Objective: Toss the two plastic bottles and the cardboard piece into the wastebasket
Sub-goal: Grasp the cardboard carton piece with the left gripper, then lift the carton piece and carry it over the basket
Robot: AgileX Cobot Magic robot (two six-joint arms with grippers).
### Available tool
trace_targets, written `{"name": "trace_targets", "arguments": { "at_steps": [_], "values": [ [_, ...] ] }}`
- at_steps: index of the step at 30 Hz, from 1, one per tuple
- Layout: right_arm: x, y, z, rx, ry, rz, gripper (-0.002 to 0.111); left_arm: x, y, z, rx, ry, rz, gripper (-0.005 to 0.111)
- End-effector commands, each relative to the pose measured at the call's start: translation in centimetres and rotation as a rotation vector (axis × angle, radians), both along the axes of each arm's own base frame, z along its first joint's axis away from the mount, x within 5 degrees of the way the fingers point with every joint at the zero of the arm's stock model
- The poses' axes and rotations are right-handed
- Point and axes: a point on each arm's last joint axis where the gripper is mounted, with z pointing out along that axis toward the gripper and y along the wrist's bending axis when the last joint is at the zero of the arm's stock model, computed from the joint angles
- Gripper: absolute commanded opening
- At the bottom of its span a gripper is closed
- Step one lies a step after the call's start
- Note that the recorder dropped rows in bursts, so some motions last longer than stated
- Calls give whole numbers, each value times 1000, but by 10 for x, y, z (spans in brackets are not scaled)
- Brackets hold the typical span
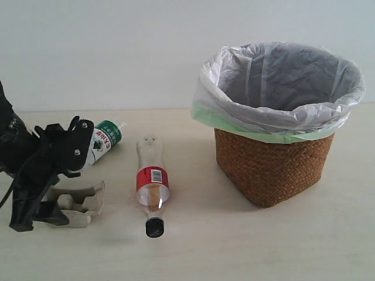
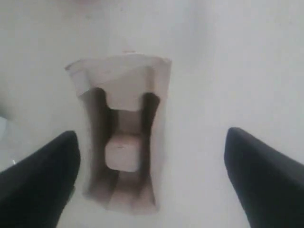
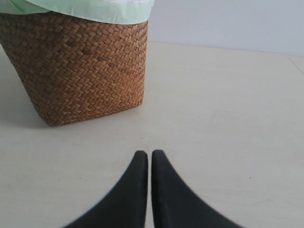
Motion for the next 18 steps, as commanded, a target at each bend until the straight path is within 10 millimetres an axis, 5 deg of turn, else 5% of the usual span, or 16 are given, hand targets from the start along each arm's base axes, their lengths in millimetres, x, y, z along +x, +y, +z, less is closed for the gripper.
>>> {"name": "trace_targets", "arguments": {
  "at_steps": [1,18],
  "values": [
    [0,0,1,0,-10,-4,0,9,-2,-12,-18,-38,61,77],
    [0,0,1,0,-10,-4,0,33,-4,-79,26,-30,69,77]
  ]
}}
